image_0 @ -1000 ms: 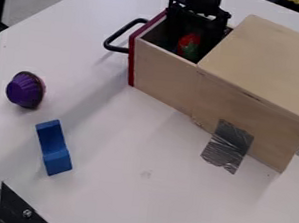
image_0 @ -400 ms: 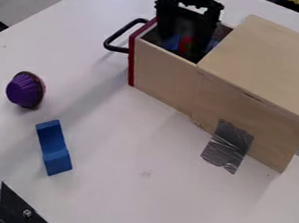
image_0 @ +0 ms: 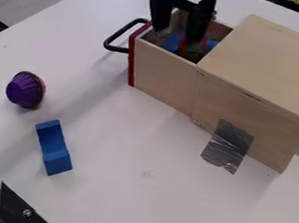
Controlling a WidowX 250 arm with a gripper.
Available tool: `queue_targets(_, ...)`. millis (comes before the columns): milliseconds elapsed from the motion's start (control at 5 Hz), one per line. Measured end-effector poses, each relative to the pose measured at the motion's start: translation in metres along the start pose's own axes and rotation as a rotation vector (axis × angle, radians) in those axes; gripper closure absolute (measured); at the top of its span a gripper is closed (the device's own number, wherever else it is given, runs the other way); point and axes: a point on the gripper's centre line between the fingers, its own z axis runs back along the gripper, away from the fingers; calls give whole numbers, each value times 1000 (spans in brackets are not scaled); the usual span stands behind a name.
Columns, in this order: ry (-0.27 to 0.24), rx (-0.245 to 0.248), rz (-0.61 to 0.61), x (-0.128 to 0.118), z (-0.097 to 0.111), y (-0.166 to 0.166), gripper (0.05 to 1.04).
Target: Pick red object placed inside drawer
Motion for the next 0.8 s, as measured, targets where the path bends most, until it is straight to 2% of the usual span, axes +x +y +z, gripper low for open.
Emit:
queue_targets(200, -11, 15, 7, -7, 8, 1, 84)
queue_targets(600, 11, 39, 41, -29, 37, 9, 84)
queue_targets(800, 45, 37, 42, -36, 50, 10, 84)
